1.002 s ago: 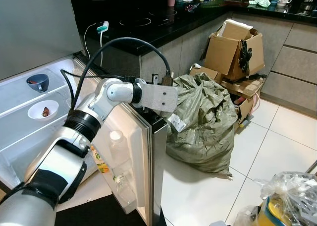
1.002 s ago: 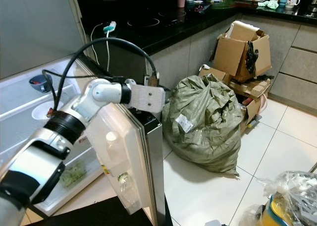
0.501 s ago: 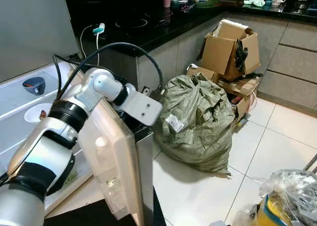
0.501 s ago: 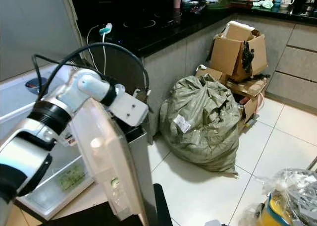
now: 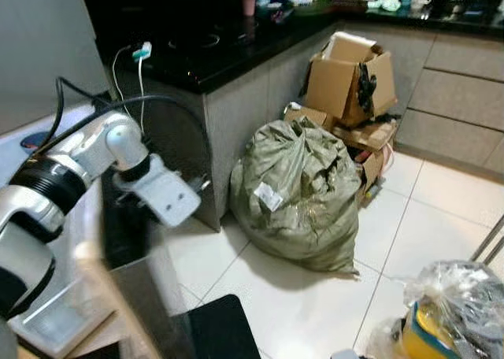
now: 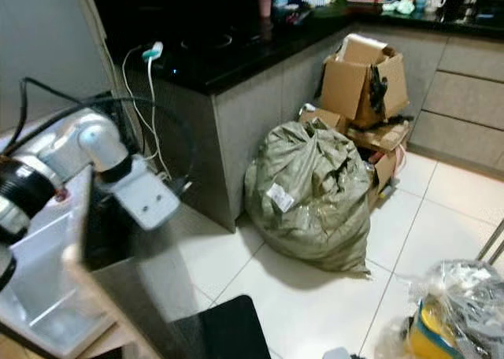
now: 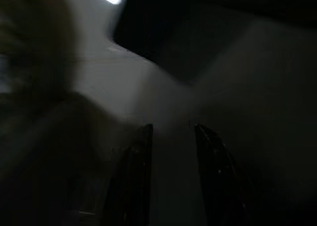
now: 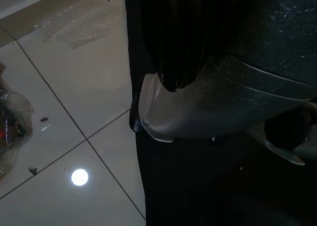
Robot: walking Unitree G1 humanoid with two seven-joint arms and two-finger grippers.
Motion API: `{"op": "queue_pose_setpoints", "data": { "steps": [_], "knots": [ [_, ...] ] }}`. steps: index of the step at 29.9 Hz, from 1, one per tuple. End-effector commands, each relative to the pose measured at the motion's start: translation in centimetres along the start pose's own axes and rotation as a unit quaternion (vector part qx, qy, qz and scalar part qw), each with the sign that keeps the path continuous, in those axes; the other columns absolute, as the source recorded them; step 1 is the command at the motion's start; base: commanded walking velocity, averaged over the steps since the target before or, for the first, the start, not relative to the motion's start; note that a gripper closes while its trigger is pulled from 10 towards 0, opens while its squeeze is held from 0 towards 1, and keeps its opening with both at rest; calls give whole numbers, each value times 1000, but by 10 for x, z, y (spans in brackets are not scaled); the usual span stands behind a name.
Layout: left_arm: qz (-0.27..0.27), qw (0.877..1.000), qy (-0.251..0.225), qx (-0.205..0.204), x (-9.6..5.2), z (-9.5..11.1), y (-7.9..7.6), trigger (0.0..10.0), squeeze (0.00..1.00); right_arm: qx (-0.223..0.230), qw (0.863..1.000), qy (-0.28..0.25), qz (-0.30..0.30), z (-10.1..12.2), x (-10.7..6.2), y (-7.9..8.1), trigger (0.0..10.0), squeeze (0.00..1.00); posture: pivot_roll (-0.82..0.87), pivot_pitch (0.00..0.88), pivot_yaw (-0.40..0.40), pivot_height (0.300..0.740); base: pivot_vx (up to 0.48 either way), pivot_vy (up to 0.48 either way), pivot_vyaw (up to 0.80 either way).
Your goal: Restocking fridge
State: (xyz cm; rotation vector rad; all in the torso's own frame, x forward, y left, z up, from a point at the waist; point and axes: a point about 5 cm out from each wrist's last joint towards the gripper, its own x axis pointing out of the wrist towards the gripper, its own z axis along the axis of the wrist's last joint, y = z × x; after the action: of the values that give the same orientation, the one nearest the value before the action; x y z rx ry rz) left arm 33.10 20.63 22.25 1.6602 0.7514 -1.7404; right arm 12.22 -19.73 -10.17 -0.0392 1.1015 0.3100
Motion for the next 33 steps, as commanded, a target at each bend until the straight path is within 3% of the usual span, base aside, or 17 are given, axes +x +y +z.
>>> {"op": "queue_pose_setpoints", "data": {
  "steps": [1,8,10,19,21,22,24,27,29,30,32,33],
  "knots": [
    [-20,1000,10,-18,-2,-7,-15,10000,0,11,999,40,8,-22,-3,4,10000,0,-69,11,41,740,0,0,0],
    [-23,999,4,-28,-5,-6,-22,10000,0,12,999,40,7,-23,-4,4,10000,0,-68,14,43,740,0,0,0],
    [1,999,-29,-38,-5,0,-16,10000,0,13,999,42,7,-24,-4,5,10000,0,-71,17,44,740,0,0,0],
    [89,991,-49,-86,-1,-6,7,10000,0,15,999,41,6,-24,-4,5,10000,0,-73,21,43,740,0,0,0],
    [153,976,-93,-120,12,-2,19,10000,0,8,999,39,2,-23,-4,4,10000,0,-73,24,46,740,0,0,0],
    [153,976,-93,-120,12,-2,19,10000,0,8,999,39,2,-23,-4,4,10000,0,-73,24,46,740,0,0,0],
    [199,956,-139,-165,33,2,26,10000,0,3,999,31,-6,-20,-4,2,10000,0,-73,25,46,740,0,0,0],
    [211,949,-149,-183,41,3,28,10000,0,0,1000,30,-7,-19,-3,1,10000,0,-73,25,46,740,0,0,0],
    [253,917,-170,-257,67,5,33,10000,0,-5,1000,27,0,-16,-2,3,10000,0,-71,28,47,740,0,0,372],
    [268,895,-185,-305,85,6,35,10000,0,-5,1000,26,3,-15,-2,3,10000,0,-69,28,47,740,0,0,800],
    [268,895,-185,-305,85,6,35,10000,0,-5,1000,26,3,-15,-2,3,10000,0,-69,28,47,740,0,0,800],
    [285,866,-196,-361,105,6,34,10000,0,-4,1000,25,6,-15,-2,4,10000,0,-71,30,47,740,0,0,800]
  ]
}}
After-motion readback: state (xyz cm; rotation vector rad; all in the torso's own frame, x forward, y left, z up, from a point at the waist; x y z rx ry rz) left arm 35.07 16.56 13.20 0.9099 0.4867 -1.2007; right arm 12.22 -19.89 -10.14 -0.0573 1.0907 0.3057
